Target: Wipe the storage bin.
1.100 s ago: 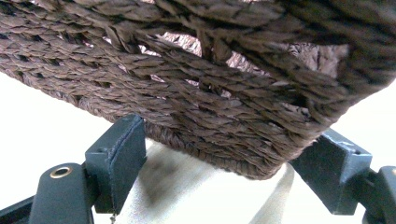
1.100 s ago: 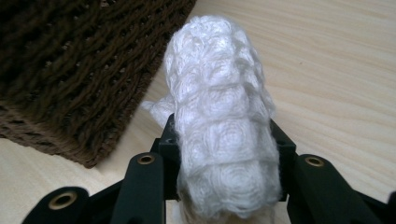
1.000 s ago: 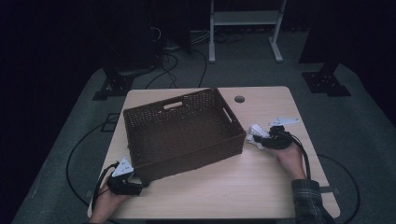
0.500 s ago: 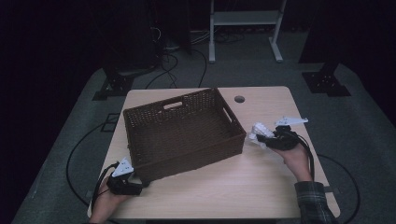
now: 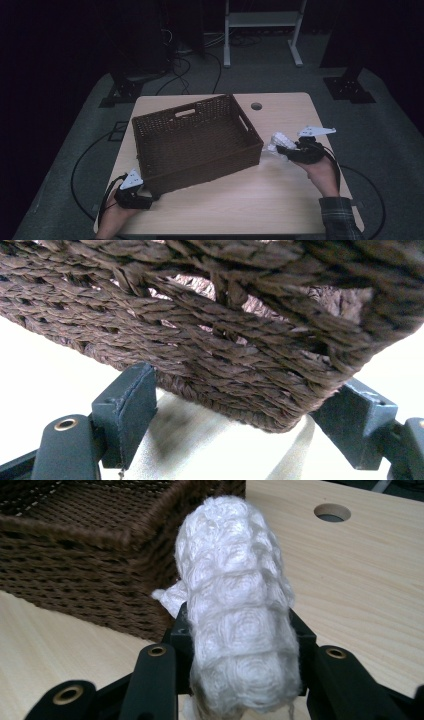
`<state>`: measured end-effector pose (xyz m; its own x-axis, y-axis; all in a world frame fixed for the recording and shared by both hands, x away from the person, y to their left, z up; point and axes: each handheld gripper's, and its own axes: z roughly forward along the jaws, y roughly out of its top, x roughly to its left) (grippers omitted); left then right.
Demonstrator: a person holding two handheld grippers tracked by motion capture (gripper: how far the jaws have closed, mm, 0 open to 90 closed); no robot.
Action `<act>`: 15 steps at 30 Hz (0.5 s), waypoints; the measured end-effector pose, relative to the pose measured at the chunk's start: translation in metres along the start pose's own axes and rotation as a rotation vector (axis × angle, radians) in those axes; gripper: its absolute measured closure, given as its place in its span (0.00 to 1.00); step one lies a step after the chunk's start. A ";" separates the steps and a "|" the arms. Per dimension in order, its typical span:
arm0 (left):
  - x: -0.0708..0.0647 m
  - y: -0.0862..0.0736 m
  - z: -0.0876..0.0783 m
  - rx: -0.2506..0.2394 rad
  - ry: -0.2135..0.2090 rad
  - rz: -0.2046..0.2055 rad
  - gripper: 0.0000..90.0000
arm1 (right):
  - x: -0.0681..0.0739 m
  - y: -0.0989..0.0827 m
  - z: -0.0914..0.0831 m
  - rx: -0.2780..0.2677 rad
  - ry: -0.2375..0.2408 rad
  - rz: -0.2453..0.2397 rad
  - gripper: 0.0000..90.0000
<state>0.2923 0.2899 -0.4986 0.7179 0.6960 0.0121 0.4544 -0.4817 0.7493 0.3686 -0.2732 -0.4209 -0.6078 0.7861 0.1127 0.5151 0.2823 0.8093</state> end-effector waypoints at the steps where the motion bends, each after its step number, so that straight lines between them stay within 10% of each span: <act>1: 0.000 0.000 0.000 0.001 0.000 0.001 0.23 | 0.001 0.001 -0.001 0.000 0.002 -0.003 0.67; 15: 0.000 0.000 0.000 0.000 0.000 0.000 0.23 | 0.024 0.003 -0.015 -0.010 0.053 -0.039 0.67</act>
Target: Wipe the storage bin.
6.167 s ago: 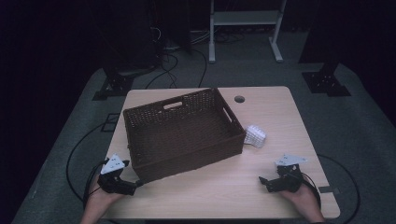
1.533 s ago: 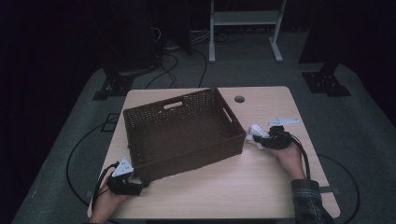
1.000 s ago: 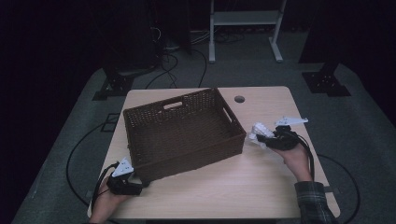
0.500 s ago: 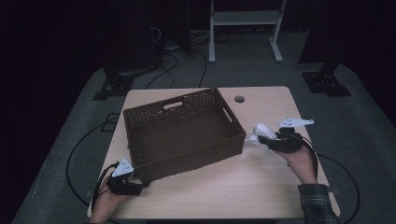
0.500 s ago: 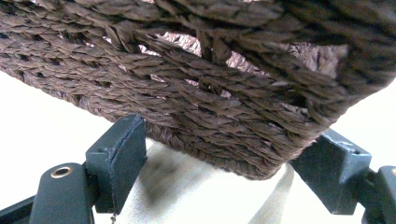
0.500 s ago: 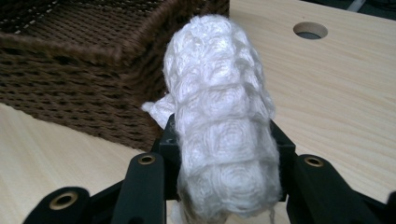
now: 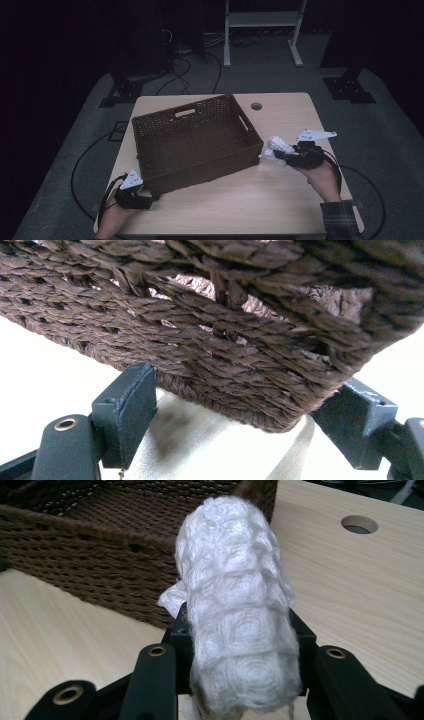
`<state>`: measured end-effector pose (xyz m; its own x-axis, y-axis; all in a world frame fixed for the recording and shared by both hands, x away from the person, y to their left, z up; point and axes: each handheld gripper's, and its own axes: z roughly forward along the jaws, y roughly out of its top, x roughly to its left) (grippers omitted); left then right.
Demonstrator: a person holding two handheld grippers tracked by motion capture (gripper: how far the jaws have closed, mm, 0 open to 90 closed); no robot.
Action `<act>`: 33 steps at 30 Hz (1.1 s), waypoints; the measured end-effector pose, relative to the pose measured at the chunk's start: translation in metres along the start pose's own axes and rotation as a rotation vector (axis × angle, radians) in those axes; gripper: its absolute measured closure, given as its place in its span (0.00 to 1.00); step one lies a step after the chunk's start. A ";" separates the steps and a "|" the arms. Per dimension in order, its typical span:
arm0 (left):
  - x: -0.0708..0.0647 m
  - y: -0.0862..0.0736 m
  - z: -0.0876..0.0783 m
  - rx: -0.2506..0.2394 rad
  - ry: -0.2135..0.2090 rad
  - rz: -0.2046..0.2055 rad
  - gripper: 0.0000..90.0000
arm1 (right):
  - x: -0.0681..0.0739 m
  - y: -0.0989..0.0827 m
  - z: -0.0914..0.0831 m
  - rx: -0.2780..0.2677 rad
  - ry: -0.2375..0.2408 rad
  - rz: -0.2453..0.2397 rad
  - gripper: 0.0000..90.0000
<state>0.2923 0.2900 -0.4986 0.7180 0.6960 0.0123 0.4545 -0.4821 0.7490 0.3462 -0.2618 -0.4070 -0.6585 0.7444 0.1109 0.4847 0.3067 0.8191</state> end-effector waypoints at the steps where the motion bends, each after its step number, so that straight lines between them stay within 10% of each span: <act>1: 0.000 0.000 0.000 0.000 0.000 0.000 0.23 | 0.001 0.000 -0.001 -0.001 0.003 -0.005 0.67; 33: 0.000 0.000 0.000 -0.001 -0.001 0.000 0.23 | 0.018 0.001 0.015 0.022 0.057 -0.018 0.67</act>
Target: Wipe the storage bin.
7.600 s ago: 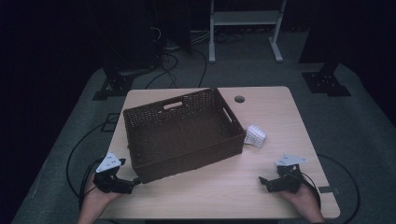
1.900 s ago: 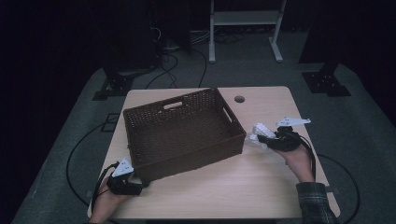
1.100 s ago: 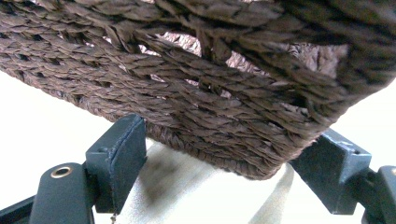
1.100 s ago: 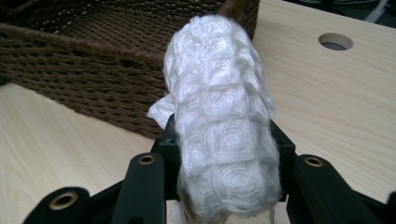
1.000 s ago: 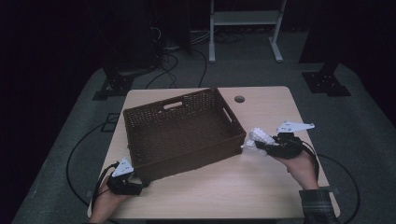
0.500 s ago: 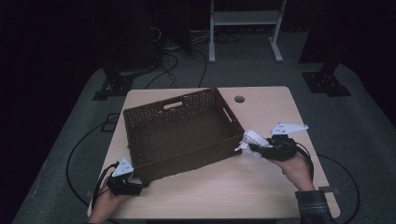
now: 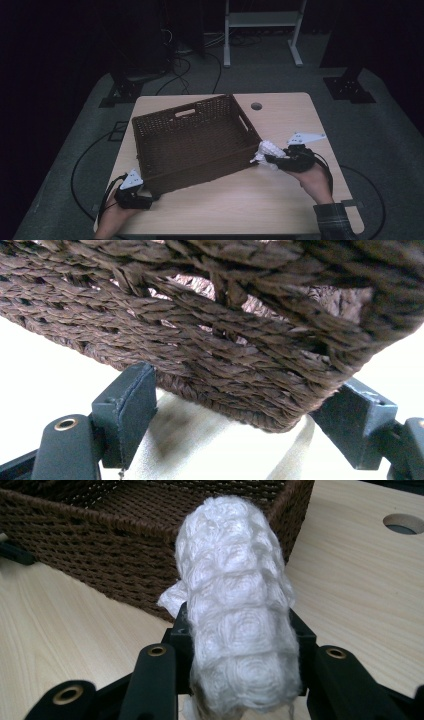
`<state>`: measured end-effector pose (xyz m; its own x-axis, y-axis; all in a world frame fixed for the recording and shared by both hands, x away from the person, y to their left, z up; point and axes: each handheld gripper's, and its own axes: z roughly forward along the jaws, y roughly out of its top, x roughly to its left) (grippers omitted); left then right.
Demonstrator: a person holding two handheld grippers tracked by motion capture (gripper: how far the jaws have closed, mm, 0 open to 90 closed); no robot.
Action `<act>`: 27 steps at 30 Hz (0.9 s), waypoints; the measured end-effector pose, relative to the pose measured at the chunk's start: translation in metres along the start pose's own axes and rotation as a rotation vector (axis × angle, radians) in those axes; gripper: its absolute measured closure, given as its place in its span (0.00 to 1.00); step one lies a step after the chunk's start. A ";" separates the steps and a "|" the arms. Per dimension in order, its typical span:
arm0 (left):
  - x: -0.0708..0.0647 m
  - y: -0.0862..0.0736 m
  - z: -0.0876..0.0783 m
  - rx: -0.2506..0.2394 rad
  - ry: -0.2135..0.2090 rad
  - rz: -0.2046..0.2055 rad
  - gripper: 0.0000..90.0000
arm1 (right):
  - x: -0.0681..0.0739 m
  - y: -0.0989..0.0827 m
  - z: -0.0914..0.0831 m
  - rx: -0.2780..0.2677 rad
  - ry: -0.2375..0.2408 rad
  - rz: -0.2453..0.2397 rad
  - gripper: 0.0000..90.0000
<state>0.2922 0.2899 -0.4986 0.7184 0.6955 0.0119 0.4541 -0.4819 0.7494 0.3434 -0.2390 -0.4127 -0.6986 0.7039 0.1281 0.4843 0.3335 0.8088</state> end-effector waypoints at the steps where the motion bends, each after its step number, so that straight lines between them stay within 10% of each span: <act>1: 0.000 0.000 0.000 0.000 0.000 0.000 0.23 | 0.000 -0.001 0.001 0.006 -0.002 -0.001 0.67; 27: 0.000 0.000 0.000 0.000 0.000 0.000 0.23 | -0.001 -0.016 0.021 0.073 0.008 0.014 0.67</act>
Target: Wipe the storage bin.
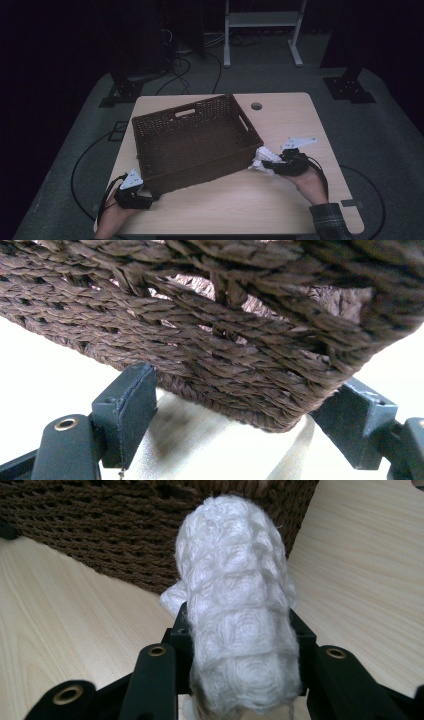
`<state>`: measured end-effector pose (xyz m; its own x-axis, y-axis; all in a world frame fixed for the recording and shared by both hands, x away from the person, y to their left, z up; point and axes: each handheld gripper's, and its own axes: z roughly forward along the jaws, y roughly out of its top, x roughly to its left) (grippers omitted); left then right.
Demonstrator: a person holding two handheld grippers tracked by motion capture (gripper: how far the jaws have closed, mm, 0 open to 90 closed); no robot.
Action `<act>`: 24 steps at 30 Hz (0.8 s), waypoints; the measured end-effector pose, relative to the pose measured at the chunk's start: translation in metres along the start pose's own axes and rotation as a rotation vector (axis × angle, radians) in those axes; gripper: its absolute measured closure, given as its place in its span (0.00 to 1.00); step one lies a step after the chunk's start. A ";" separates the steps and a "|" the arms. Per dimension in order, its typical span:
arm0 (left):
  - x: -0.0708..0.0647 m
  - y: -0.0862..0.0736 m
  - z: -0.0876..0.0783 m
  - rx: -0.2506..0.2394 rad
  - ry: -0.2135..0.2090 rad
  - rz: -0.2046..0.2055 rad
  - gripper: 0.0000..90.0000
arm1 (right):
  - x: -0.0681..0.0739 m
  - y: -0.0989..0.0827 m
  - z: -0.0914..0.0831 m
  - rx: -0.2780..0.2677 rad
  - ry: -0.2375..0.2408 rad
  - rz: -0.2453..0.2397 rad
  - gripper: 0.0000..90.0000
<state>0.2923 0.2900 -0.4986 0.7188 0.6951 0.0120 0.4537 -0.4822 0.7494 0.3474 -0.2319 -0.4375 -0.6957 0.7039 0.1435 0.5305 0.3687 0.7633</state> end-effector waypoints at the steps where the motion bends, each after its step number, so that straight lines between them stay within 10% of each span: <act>1: 0.000 0.000 0.000 0.001 0.000 0.001 0.23 | 0.000 -0.001 0.001 0.002 0.000 0.003 0.67; 24: 0.000 0.000 0.000 0.001 0.000 0.001 0.23 | -0.006 -0.019 0.026 0.094 0.014 0.018 0.67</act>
<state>0.2923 0.2901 -0.4986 0.7195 0.6944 0.0126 0.4535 -0.4835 0.7487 0.3539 -0.2273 -0.4687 -0.6920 0.7025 0.1662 0.5859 0.4121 0.6978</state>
